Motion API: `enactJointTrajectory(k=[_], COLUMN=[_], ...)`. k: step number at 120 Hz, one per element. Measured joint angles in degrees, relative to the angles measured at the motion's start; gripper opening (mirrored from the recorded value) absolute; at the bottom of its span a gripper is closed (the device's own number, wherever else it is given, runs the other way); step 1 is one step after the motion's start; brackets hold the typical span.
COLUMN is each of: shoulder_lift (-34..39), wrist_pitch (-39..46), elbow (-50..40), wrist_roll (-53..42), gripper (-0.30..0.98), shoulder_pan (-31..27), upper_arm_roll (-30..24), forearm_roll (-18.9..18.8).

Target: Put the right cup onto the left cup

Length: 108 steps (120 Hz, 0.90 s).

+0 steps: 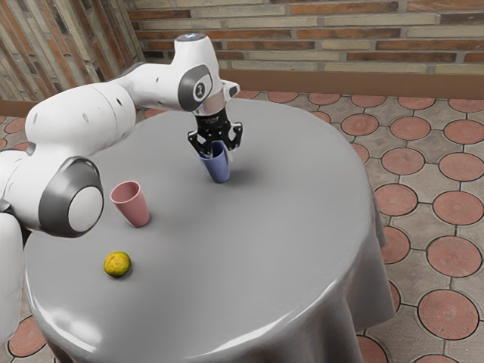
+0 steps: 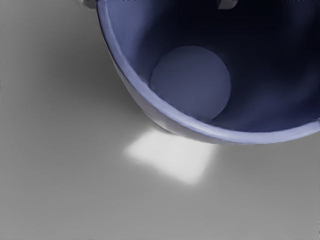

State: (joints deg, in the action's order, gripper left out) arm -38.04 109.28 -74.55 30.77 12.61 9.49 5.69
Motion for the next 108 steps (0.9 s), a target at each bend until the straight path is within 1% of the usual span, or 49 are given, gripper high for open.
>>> enactJointTrajectory(k=[9, 16, 34, 55, 84, 97, 108], shoulder_lift=[0.0, 0.1, 0.1, 0.2, 1.3, 3.1, 7.6], wrist_pitch=[0.2, 0.4, 0.3, 0.1, -1.0, -2.5, -4.1], elbow=[0.0, 0.0, -0.1, 0.0, 0.1, -0.2, -4.1], wrist_roll=[0.4, 0.7, 1.3, 2.0, 2.8, 3.1, 3.3], gripper=[0.11, 0.05, -0.03, -0.07, -0.09, -0.1, -0.1], shoulder_pan=[0.0, 0.0, 0.0, 0.0, 0.0, -0.2, -0.6], upper_arm_roll=[0.0, 0.0, 0.3, 0.4, 0.6, 0.6, 0.6], forearm_roll=[0.0, 0.0, 0.0, -0.2, -0.7, -1.5, -2.0])
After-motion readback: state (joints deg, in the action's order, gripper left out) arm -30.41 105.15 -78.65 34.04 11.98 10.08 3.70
